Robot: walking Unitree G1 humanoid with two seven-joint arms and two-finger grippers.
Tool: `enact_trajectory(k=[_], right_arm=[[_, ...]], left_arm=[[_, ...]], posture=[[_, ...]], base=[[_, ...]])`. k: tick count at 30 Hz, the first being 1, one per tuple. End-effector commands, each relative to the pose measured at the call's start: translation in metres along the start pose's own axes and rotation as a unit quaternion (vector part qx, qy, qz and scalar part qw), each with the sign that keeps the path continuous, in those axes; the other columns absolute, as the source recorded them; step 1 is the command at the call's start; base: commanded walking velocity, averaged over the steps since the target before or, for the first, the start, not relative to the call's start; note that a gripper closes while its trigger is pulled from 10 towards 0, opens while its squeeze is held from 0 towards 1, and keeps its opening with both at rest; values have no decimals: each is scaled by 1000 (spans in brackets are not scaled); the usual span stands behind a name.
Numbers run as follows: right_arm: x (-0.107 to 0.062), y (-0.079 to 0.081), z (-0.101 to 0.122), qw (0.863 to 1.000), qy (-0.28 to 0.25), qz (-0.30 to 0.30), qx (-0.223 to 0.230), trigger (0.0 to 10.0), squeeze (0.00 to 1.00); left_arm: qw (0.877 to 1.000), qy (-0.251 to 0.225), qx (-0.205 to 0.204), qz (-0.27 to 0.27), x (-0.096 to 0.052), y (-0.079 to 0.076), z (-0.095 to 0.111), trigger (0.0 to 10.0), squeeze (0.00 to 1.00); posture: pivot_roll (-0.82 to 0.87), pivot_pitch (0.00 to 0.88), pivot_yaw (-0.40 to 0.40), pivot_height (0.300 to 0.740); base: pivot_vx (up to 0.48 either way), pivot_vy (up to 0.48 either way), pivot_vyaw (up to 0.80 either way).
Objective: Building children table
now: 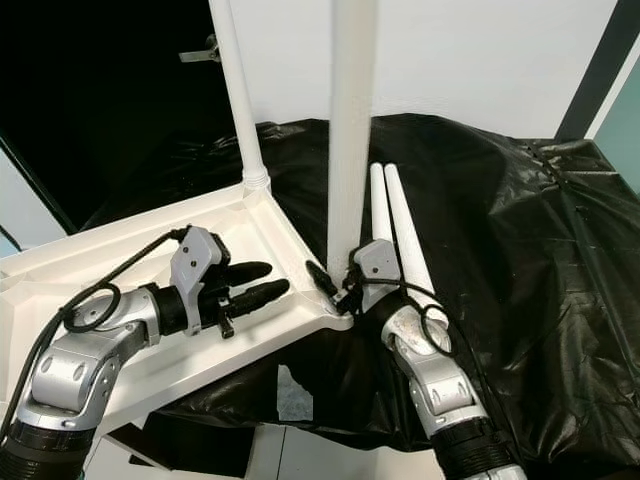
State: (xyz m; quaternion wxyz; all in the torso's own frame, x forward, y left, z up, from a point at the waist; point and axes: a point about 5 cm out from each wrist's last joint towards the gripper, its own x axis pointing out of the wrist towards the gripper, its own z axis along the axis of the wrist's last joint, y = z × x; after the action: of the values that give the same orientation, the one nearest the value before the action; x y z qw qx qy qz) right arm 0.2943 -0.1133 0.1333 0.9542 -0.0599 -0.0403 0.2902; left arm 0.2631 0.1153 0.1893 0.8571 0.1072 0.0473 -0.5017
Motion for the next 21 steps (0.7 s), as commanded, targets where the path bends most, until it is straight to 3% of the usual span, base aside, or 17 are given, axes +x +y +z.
enact_trajectory(k=[1,7,12,16,21], right_arm=[[-12,3,-41,994,107,3,31,10000,0],[-11,5,-44,993,117,16,27,10000,0],[-12,7,-48,989,132,16,60,10000,0],[-12,-2,-48,985,129,-20,114,10000,0],[-14,-4,-49,984,129,-28,124,10000,0]], left_arm=[[999,4,1,41,-2,6,1,10000,0],[999,4,-1,44,-4,5,0,10000,0],[999,4,-1,48,-5,5,0,10000,0],[999,5,-2,48,-6,5,0,10000,0],[999,6,-2,46,-6,5,-1,10000,0]], posture=[[75,0,44,740],[79,0,40,740],[84,0,35,740],[82,0,38,740],[77,0,42,740]], base=[[0,0,0],[0,0,0],[0,0,0],[0,0,0],[0,0,0]])
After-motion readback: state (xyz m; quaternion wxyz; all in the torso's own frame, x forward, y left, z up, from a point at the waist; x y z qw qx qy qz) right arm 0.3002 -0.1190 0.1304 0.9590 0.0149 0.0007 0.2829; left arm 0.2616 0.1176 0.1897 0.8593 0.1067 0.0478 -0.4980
